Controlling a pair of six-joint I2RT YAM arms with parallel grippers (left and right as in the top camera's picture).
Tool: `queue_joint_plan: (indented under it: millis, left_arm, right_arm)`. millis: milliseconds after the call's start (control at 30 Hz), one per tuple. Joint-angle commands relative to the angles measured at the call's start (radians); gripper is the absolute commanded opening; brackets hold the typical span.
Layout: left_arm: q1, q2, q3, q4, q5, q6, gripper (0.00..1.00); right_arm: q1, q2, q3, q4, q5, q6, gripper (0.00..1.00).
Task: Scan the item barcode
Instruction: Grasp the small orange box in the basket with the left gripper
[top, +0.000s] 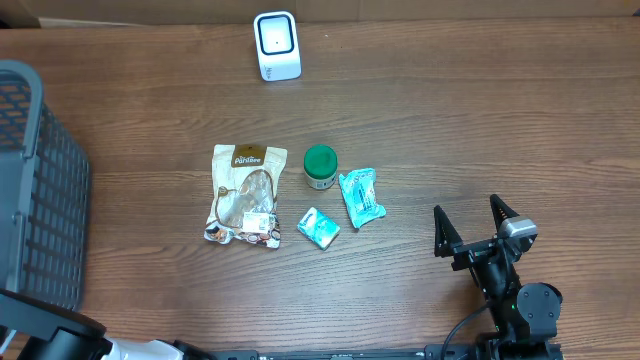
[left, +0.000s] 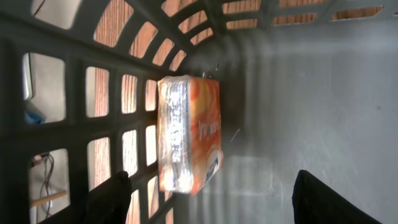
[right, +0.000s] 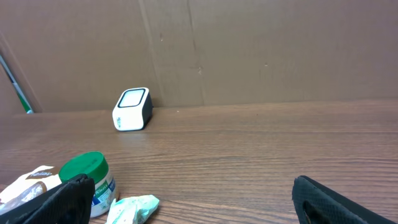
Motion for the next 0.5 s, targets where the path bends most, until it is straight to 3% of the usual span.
queue_joint_plan:
  millis: [0, 467]
  left_arm:
    - [0.007, 0.010, -0.030, 0.038, -0.024, -0.002, 0.67]
    - [0.007, 0.112, -0.066, 0.123, -0.023, 0.005, 0.64]
  right_arm:
    - [0.005, -0.008, -0.011, 0.006, -0.001, -0.001, 1.00]
    - [0.005, -0.008, -0.011, 0.006, -0.001, -0.001, 1.00]
